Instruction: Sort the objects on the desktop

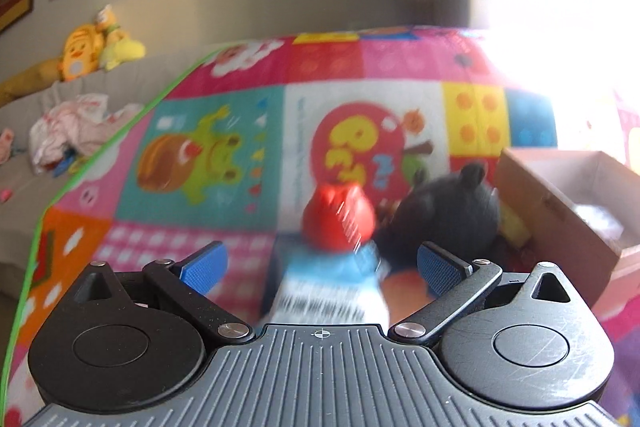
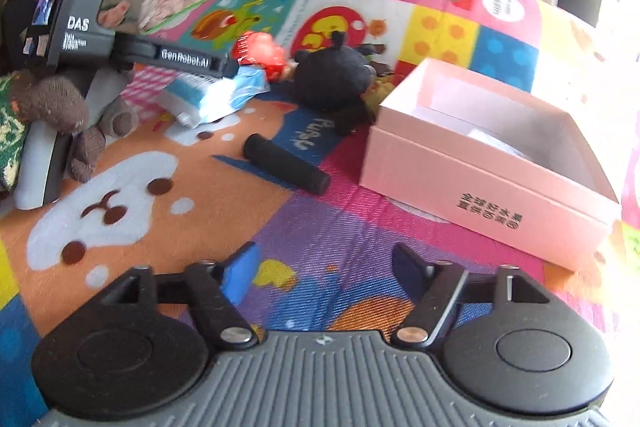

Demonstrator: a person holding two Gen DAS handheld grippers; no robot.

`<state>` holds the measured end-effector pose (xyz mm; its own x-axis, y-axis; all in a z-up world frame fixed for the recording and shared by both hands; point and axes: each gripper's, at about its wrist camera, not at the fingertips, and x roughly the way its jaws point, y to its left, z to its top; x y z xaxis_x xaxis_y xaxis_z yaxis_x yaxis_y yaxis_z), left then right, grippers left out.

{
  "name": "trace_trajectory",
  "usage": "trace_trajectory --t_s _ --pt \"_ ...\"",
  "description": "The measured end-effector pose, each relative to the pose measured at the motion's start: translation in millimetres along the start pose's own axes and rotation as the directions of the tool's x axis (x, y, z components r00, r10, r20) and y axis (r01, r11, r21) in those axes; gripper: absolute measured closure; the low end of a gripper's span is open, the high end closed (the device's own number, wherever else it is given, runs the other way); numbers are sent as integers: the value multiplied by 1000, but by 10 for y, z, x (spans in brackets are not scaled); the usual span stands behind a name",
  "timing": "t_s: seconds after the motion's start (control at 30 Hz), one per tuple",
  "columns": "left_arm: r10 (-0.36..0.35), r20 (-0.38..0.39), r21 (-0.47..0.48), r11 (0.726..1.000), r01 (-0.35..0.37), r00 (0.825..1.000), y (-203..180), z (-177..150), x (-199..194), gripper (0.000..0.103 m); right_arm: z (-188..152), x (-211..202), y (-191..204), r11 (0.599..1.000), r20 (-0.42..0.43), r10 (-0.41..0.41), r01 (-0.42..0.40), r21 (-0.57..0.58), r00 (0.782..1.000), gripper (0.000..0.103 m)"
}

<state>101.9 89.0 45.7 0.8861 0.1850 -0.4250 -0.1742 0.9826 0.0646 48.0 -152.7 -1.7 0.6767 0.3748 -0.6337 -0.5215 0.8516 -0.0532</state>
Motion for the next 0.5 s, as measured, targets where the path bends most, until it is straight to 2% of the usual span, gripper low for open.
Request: trace_trajectory --t_s 0.1,0.17,0.2,0.23,0.3,0.37,0.4,0.43,0.5 --pt "26 24 44 999 -27 999 -69 114 143 0 -7 2 -97 998 -2 22 -22 54 1000 11" --pt "15 10 62 998 -16 1000 -107 168 275 1 -6 11 -160 995 -4 36 -36 96 999 0" --pt "8 -2 75 997 -8 1000 -130 182 331 6 -5 23 -187 993 -10 41 -39 114 999 0" --pt "6 -16 94 996 -4 1000 -157 192 386 21 -5 44 -203 991 -22 47 -44 127 999 0" --pt "10 -46 122 993 -5 999 -198 193 492 34 4 82 -221 989 -41 55 -49 142 998 0" --pt "26 -51 123 992 -19 998 -209 179 557 34 1 94 -211 989 -45 54 -48 139 998 0" --pt "29 -54 123 992 -22 998 -208 173 578 36 1 97 -201 990 -47 52 -46 135 998 0" --pt "32 -56 123 992 -25 998 -207 168 591 45 1 102 -192 991 -50 51 -44 130 997 0" --pt "33 -61 118 993 -26 998 -195 158 591 46 1 108 -172 992 -55 44 -37 120 998 0"
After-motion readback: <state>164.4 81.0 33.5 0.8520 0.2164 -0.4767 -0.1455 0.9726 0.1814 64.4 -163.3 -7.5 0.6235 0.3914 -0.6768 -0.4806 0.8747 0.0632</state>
